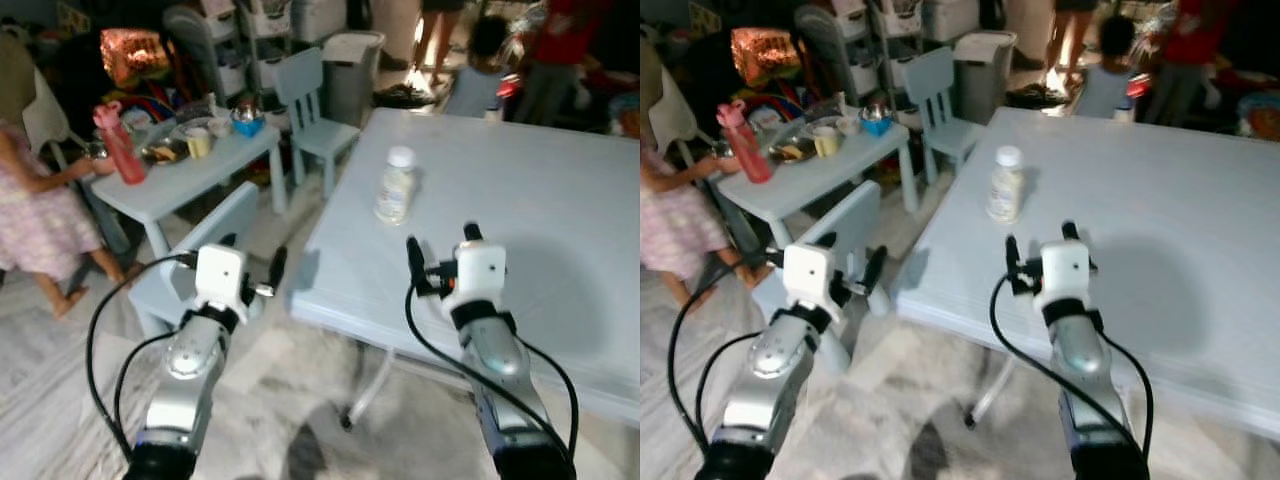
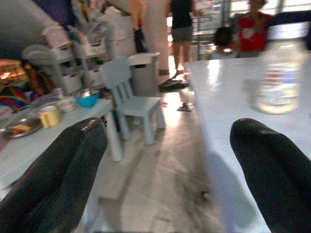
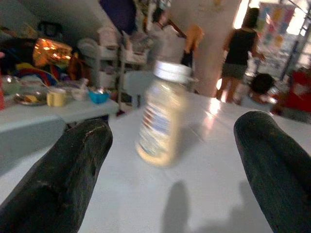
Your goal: Restocking fridge
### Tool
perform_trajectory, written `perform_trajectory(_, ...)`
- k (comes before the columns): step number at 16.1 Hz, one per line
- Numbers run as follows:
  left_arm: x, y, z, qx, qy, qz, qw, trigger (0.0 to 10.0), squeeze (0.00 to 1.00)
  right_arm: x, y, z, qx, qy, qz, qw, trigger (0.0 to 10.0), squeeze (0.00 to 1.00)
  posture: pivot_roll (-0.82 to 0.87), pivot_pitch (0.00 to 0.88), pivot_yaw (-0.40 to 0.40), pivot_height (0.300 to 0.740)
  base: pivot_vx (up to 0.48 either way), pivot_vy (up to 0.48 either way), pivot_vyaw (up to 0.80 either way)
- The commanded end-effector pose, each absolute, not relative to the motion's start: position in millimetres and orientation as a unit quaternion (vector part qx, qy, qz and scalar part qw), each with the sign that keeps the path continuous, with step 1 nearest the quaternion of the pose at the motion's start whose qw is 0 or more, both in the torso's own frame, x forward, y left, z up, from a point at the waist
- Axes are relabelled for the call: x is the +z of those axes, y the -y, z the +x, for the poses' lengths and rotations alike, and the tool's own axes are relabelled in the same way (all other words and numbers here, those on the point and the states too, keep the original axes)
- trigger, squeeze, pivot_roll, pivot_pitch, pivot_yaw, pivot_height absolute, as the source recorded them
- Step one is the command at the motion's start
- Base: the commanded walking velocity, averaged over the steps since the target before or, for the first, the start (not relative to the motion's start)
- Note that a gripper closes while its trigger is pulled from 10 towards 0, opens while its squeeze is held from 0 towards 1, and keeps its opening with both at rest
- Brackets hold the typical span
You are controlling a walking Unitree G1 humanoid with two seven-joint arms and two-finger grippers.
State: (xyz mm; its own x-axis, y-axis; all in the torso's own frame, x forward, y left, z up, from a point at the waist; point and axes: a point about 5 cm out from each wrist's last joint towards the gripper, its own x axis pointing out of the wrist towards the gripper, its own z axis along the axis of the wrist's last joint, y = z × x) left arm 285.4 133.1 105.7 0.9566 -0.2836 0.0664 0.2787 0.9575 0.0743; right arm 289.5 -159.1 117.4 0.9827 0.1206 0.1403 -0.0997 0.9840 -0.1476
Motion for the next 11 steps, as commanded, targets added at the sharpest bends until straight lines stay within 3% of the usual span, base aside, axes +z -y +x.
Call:
perform_trajectory(1, 107.9, -139.0, 285.9, -0.137, 0.041, 0.039, 0.989, 10.0, 0.0, 119.4, 151.0, 292.3, 0.067, 0.079, -0.068, 0.992, 10.0, 0.0, 0.0, 0.0, 0.001, 0.74, 0.48, 0.0, 0.0)
perform_trajectory(5, 105.3, -134.9, 284.1, -0.146, 0.042, 0.029, 0.988, 10.0, 0.0, 119.0, 147.9, 293.4, 0.072, 0.081, -0.067, 0.992, 10.0, 0.0, 0.0, 0.0, 0.0, 0.74, 0.48, 0.0, 0.0)
perform_trajectory(11, 100.7, -137.7, 280.3, -0.155, 0.029, 0.027, 0.987, 10.0, 0.0, 118.6, 144.9, 294.3, 0.078, 0.082, -0.068, 0.991, 10.0, 0.0, 0.0, 0.003, -0.001, 0.74, 0.0, 0.0, 0.0)
